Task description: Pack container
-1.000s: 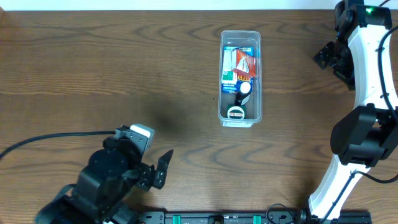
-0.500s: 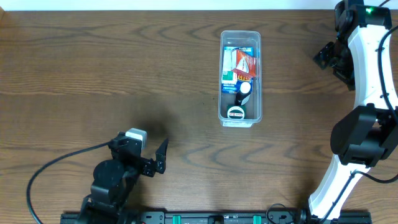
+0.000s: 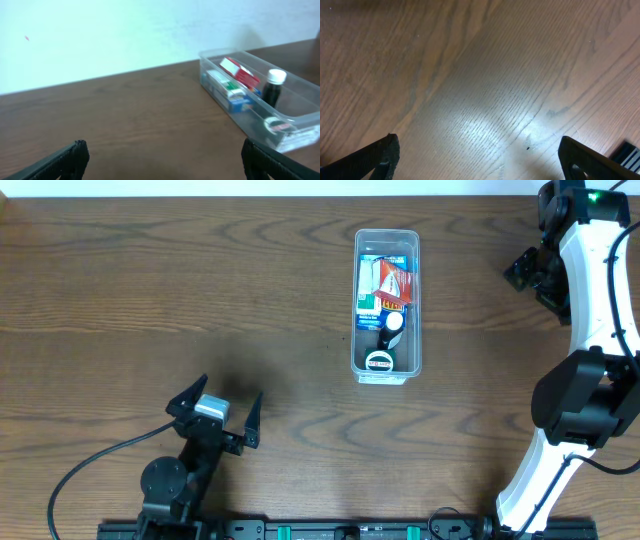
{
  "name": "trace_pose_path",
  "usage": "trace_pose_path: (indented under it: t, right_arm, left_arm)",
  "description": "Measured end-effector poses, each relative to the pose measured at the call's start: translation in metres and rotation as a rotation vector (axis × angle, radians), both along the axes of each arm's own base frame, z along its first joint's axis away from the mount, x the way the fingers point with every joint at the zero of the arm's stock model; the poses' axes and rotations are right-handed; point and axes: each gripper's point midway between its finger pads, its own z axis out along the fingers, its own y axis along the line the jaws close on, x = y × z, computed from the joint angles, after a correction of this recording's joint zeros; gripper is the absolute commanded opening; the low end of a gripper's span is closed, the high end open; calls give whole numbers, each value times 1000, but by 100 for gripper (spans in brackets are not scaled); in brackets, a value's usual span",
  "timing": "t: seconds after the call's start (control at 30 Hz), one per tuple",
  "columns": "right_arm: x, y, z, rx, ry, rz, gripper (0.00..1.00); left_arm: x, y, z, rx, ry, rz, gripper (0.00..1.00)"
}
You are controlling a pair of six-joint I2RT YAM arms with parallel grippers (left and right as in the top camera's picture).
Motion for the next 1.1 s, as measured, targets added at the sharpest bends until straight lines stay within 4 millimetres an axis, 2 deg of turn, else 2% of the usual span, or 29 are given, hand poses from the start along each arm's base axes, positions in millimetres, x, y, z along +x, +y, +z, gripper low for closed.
trace_pose_path:
  t: [0.13, 0.4, 0.57, 0.67, 1.1]
  right_arm:
    - [0, 0, 0, 0, 0, 0, 99]
    - [0, 0, 0, 0, 0, 0, 99]
    - [0, 0, 0, 0, 0, 0, 99]
    - [0, 0, 0, 0, 0, 0, 99]
    - [0, 0, 0, 0, 0, 0, 99]
  left_arm:
    - [2, 5, 1, 0, -44, 19, 98]
    - [3, 7, 15, 29, -138, 16, 98]
    - [6, 13, 2, 68, -126, 20, 98]
    - [8, 17, -18, 77, -67, 34, 98]
    - [9, 24, -21, 94, -47, 73, 98]
